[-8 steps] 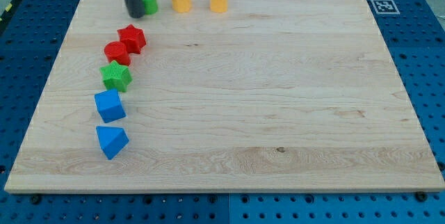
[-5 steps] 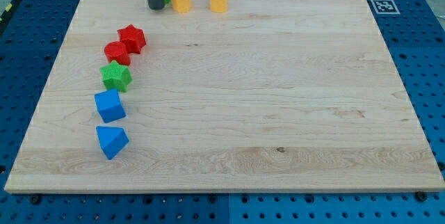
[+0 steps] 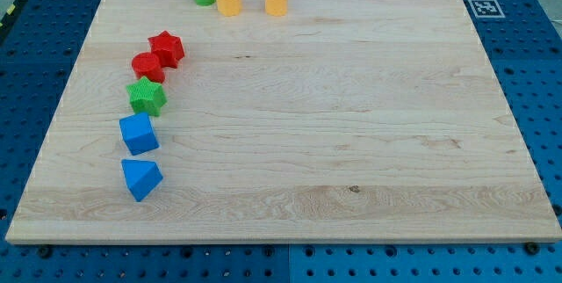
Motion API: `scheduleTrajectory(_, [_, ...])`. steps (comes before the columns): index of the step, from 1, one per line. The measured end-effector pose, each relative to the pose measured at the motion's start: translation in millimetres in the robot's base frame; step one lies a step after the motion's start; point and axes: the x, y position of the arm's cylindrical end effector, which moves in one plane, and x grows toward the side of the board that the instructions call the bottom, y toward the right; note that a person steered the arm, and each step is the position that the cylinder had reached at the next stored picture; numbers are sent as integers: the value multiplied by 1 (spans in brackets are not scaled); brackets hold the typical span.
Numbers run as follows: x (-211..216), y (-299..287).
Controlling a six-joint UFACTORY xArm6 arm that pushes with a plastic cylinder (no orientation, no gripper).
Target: Move the green circle to the top left of the yellow hexagon
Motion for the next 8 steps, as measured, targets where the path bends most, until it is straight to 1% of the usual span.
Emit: scheduleTrajectory(8, [1,64])
